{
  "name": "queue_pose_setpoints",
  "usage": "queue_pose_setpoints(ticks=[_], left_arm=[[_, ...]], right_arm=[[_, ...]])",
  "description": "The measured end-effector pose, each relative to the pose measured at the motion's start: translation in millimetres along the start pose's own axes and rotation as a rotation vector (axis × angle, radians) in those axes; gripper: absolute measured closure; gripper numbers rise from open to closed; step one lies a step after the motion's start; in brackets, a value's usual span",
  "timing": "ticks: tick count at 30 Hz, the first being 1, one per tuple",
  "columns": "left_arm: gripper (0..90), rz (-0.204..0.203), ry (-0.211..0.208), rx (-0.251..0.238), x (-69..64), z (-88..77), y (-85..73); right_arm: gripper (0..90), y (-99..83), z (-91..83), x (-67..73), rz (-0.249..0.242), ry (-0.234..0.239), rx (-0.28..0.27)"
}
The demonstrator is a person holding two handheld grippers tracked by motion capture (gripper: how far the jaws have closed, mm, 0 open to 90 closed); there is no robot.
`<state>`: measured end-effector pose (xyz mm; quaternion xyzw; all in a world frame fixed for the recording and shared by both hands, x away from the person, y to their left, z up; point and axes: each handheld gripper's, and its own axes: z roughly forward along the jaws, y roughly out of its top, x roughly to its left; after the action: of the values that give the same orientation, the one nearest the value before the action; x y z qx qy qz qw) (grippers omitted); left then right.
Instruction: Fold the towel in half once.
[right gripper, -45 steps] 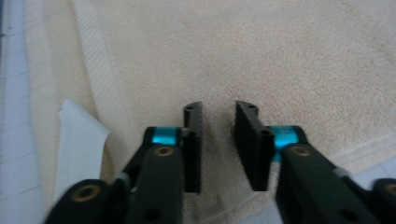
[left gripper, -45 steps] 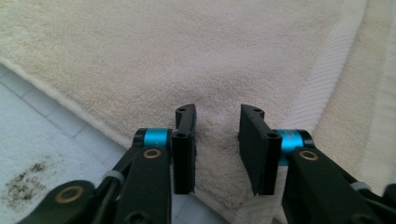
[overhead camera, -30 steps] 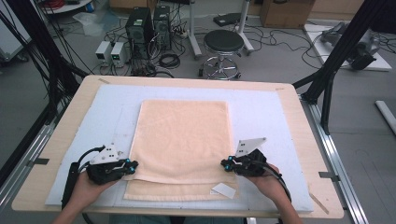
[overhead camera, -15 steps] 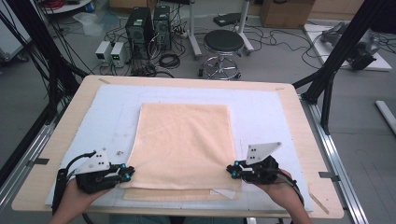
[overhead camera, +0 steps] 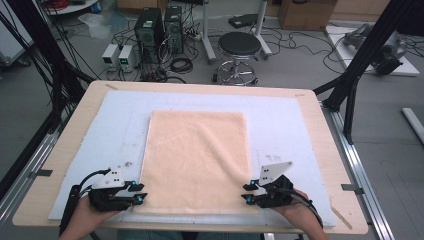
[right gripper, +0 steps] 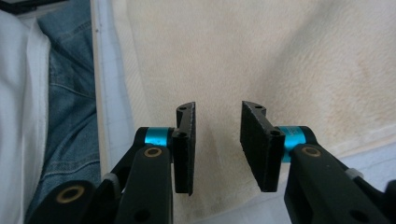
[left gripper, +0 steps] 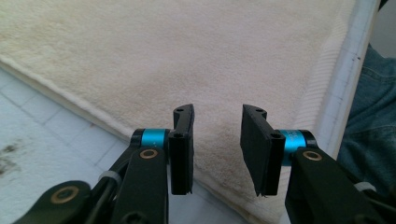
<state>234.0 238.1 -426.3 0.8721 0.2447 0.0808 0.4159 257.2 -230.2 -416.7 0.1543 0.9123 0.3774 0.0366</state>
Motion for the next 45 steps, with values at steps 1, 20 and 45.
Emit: queue_pose_setpoints(ticks=[1,20,45], left_arm=[[64.6,0.001,-0.006,0.004,-0.6,0.8,-0.7],[62.9,-0.017,-0.06,0.032,0.9,0.3,-11.5],[29.7,-0.142,0.069,-0.147,55.5,-2.6,37.4]], right_arm=[[63.8,-1.2,2.4,-0.5,-0.004,-0.007,0.005],[57.7,-10.9,13.9,5.4,0.037,0.011,0.008],[23.8,39.6,-6.4,-63.5,0.175,-0.2,-0.163]])
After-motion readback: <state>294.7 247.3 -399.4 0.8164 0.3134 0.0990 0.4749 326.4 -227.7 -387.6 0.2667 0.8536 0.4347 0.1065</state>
